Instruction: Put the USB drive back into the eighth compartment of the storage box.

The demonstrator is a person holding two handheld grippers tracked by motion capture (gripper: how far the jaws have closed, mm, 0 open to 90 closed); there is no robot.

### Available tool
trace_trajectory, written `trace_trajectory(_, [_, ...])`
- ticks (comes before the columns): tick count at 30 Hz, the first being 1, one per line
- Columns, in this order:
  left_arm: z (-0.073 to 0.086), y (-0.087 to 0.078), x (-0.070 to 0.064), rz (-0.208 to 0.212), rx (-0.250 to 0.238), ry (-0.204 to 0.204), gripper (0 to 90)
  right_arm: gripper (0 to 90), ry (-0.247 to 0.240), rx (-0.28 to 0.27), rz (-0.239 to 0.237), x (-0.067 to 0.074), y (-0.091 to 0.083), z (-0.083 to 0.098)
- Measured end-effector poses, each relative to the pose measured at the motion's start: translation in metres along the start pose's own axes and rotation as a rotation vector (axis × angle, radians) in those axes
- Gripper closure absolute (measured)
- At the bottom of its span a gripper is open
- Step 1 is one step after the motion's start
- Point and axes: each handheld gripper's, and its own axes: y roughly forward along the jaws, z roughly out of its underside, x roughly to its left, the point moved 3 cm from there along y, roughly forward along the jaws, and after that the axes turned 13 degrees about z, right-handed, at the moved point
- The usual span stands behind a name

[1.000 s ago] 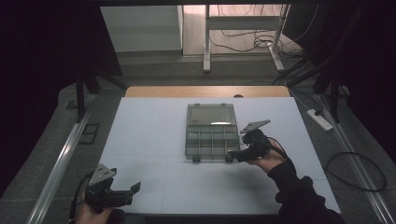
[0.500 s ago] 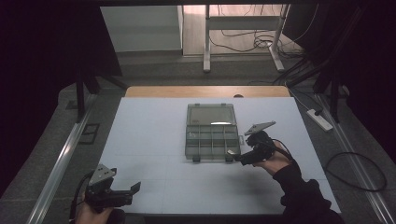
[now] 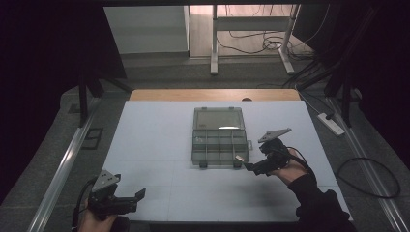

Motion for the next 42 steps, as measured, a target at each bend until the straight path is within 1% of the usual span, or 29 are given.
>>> trace_trajectory(7, [0.0,0.0,0.0,0.001,0.0,0.0,0.7,4.0,0.004,0.007,-0.002,-0.002,-0.005,0.007])
trace_trajectory(15, [0.0,0.0,0.0,0.0,0.0,0.001,0.7,1.3,0.019,-0.004,-0.002,-0.005,-0.011,0.015])
trace_trajectory(23, [0.0,0.0,0.0,-0.001,0.0,0.001,0.7,0.0,0.043,-0.011,0.023,-0.012,-0.021,0.027])
trace_trajectory(30, [0.0,0.0,0.0,-0.002,0.002,0.001,0.7,0.0,0.051,-0.02,0.04,-0.018,-0.03,0.042])
trace_trajectory(42, [0.0,0.0,0.0,-0.002,0.002,0.0,0.7,0.0,0.096,-0.048,0.082,-0.028,-0.049,0.067])
